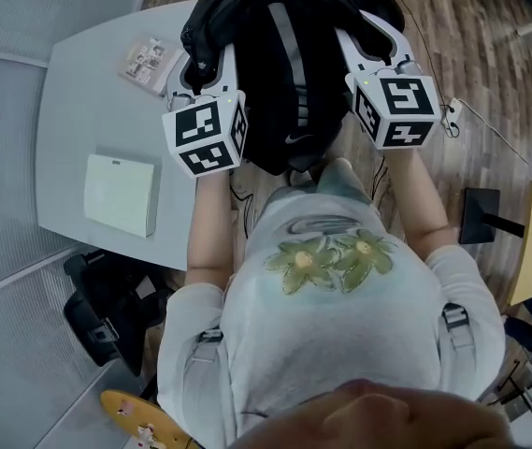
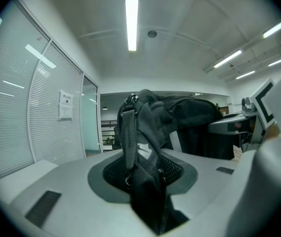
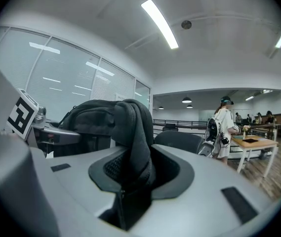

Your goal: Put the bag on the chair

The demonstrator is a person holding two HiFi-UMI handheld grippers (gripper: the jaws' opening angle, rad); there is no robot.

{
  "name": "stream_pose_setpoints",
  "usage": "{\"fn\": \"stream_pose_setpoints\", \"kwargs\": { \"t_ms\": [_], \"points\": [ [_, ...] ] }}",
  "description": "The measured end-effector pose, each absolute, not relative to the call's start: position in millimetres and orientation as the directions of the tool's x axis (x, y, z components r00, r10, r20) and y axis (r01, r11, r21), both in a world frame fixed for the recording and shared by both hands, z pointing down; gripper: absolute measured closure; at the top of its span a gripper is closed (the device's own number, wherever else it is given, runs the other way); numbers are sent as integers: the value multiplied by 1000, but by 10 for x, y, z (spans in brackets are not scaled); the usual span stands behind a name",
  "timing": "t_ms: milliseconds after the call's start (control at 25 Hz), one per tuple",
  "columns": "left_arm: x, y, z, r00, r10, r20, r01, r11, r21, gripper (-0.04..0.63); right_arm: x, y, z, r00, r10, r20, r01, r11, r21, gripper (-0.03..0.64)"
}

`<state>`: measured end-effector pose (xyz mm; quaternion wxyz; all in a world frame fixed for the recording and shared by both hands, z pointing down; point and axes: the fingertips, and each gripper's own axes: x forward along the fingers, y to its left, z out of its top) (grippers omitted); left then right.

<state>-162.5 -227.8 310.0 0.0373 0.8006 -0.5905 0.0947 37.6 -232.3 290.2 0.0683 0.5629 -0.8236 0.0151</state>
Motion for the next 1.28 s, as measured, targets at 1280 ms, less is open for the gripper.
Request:
{"fn": "stream_pose_setpoints", "kwargs": {
  "t_ms": [1280],
  "points": [
    [-1824,-3035,4628,154,-851,502,-984,-176,3,436,141,-3284,4427,-533,-740,411,-838,528,-137,488]
  ]
}}
